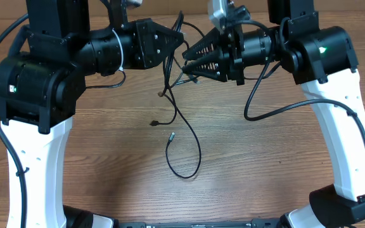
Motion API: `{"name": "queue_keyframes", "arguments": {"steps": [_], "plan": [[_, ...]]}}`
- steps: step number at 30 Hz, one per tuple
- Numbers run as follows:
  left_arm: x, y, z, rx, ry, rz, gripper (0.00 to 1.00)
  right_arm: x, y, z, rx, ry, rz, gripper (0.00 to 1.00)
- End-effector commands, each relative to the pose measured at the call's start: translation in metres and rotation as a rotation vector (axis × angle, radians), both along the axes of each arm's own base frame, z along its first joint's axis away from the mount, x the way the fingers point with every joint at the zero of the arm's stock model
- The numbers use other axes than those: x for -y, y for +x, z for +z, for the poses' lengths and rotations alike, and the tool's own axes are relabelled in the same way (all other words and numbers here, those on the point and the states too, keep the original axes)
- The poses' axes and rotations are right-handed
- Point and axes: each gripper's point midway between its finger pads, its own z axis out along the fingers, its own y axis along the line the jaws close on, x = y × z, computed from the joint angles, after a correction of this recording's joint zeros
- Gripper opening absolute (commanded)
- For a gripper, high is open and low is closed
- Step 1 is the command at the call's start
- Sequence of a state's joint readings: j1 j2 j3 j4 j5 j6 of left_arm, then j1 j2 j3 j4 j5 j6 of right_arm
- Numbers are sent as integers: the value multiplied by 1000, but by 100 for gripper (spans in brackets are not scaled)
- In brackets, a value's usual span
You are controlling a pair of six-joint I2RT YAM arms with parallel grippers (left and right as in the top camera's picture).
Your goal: Untangle cables
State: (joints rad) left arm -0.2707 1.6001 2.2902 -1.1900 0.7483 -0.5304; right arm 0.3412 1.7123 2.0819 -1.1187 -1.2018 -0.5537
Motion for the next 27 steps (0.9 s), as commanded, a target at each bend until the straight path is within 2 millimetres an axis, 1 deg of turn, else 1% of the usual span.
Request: {"name": "queue_keyframes", "arguments": {"steps": [1, 2, 4, 5, 6, 7, 8, 10, 14, 15, 18, 21, 24, 27], "plan": [[6, -10, 13, 11, -38, -31, 4, -2, 0, 0, -8, 5, 10, 40], [7, -11, 13, 11, -39, -35, 4, -2, 0, 0, -8, 5, 10, 38], [8, -11, 14, 13, -40, -37, 4, -2, 0, 0, -8, 5, 9, 23], [9, -12, 14, 14, -40, -41, 4, -2, 0, 0, -7, 5, 9, 21], [10, -12, 14, 14, -40, -42, 4, -2, 0, 0, -6, 5, 9, 24], [10, -12, 14, 14, -40, -42, 4, -2, 1, 0, -4, 5, 8, 34], [10, -13, 14, 14, -40, -43, 4, -2, 1, 0, -3, 2, 4, 41], [10, -13, 13, 13, -39, -43, 4, -2, 6, -4, -1, -19, -24, 43], [10, -13, 13, 15, -36, -44, 4, 2, 25, -11, -25, -74, -134, 42], [10, -13, 13, 17, -34, -45, 4, 4, 28, -11, -22, -74, -144, 43], [8, -12, 11, 20, -24, -41, 4, 12, 34, -11, -22, -74, -169, 54], [6, -10, 7, 10, -7, -19, 4, 24, 44, -12, -29, -75, -207, 63], [6, -10, 7, 9, -8, -22, 4, 32, 49, -12, -47, -74, -234, 66], [7, -11, 8, 12, -12, -26, 4, 33, 50, -11, -45, -73, -237, 68]]}}
